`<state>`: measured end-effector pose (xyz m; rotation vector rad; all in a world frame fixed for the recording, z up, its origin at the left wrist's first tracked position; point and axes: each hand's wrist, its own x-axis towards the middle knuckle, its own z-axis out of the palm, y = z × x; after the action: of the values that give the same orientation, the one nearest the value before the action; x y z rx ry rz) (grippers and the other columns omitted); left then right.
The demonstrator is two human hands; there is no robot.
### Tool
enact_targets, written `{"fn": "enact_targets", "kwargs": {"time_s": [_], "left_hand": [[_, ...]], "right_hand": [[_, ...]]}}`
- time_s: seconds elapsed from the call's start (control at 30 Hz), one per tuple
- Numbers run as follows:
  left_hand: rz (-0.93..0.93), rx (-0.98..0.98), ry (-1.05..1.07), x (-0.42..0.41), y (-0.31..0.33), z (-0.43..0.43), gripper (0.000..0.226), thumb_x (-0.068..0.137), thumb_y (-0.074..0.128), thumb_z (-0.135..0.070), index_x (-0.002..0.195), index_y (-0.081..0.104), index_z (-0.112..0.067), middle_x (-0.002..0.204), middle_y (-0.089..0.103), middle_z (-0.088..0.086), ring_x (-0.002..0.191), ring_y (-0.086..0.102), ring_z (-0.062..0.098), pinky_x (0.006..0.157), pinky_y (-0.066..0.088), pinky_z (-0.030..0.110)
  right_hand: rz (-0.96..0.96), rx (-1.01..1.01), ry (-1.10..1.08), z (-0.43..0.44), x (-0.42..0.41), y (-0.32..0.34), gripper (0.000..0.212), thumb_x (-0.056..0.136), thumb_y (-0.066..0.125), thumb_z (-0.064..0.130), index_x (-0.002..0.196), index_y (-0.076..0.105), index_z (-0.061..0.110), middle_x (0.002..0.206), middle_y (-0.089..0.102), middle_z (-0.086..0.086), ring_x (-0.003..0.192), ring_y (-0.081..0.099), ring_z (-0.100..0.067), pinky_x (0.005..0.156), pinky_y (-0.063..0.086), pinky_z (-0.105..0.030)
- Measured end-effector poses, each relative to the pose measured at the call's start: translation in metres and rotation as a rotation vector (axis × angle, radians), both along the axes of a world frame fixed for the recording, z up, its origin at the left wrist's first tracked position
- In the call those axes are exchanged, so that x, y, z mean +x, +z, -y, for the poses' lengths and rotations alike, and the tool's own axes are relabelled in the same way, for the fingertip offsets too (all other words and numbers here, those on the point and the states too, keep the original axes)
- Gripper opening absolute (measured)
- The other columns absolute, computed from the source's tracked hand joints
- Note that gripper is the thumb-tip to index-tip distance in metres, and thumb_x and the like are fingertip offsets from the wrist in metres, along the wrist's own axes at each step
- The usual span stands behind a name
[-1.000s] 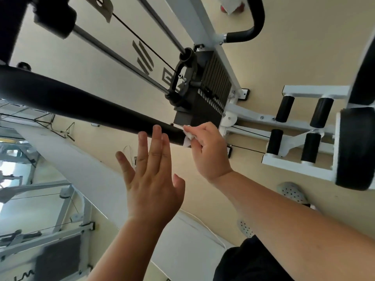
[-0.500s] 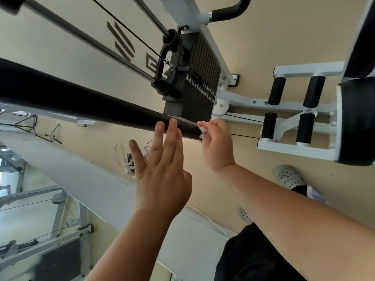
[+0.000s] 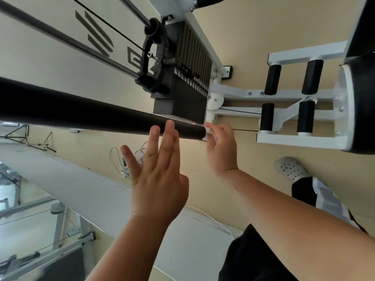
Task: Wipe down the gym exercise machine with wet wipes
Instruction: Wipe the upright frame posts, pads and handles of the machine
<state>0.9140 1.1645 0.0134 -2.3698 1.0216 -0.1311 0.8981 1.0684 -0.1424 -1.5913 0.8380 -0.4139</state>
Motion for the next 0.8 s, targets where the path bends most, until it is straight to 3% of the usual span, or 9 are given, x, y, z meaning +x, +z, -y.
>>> {"fn": "enact_targets", "kwargs": {"time_s": [0.17, 0.3, 0.47, 0.6, 0.7, 0.8], "left_hand": [[0.003, -0.007, 0.034, -0.004, -0.005, 0.006, 0.096, 0.073, 0.066, -0.021, 0.158, 0.026, -0.005, 0.170, 0.008, 0.005, 0.156, -0.010, 0.026, 0.117, -0.005, 0.070], [-0.012, 0.009, 0.040, -0.006, -0.007, 0.007, 0.095, 0.075, 0.067, -0.023, 0.159, 0.024, -0.005, 0.170, 0.007, 0.005, 0.156, -0.011, 0.025, 0.117, -0.008, 0.068], [-0.094, 0.155, -0.011, -0.009, -0.026, 0.010, 0.093, 0.081, 0.061, -0.032, 0.159, 0.018, -0.005, 0.170, -0.002, 0.007, 0.156, -0.014, 0.023, 0.119, -0.012, 0.065], [-0.108, 0.197, -0.018, -0.007, -0.038, 0.013, 0.093, 0.084, 0.056, -0.041, 0.159, 0.016, -0.005, 0.170, -0.005, 0.009, 0.154, -0.020, 0.025, 0.118, -0.013, 0.066], [-0.117, 0.217, -0.023, -0.007, -0.045, 0.014, 0.093, 0.086, 0.053, -0.047, 0.160, 0.014, -0.006, 0.170, -0.007, 0.009, 0.153, -0.024, 0.026, 0.117, -0.017, 0.066], [-0.115, 0.210, -0.021, -0.006, -0.051, 0.012, 0.094, 0.086, 0.052, -0.049, 0.161, 0.012, -0.006, 0.169, -0.011, 0.008, 0.152, -0.028, 0.027, 0.116, -0.018, 0.066]], "right_hand": [[0.042, -0.003, -0.037, -0.009, 0.002, 0.015, 0.033, 0.098, 0.055, -0.004, 0.128, 0.067, 0.002, 0.114, 0.046, 0.000, 0.102, 0.050, -0.008, 0.093, 0.032, 0.003], [0.117, -0.040, -0.029, -0.018, -0.004, 0.022, 0.037, 0.097, 0.055, -0.003, 0.132, 0.065, 0.002, 0.115, 0.048, 0.001, 0.104, 0.050, -0.006, 0.096, 0.037, -0.002], [-0.126, 0.137, 0.006, 0.003, 0.002, -0.023, 0.036, 0.103, 0.054, 0.003, 0.137, 0.064, 0.010, 0.115, 0.050, 0.001, 0.107, 0.055, -0.015, 0.092, 0.034, -0.001], [-0.252, 0.228, 0.070, 0.016, 0.010, -0.042, 0.038, 0.103, 0.049, 0.002, 0.136, 0.065, 0.011, 0.128, 0.058, -0.014, 0.116, 0.058, -0.025, 0.095, 0.030, -0.010], [-0.157, 0.186, 0.016, 0.012, 0.010, -0.019, 0.039, 0.101, 0.048, -0.003, 0.130, 0.069, 0.011, 0.120, 0.057, -0.007, 0.103, 0.055, -0.008, 0.092, 0.032, 0.000], [-0.056, 0.131, 0.025, -0.001, -0.001, -0.006, 0.039, 0.102, 0.048, -0.001, 0.133, 0.067, 0.011, 0.111, 0.051, 0.002, 0.096, 0.050, 0.005, 0.090, 0.033, 0.002]]}}
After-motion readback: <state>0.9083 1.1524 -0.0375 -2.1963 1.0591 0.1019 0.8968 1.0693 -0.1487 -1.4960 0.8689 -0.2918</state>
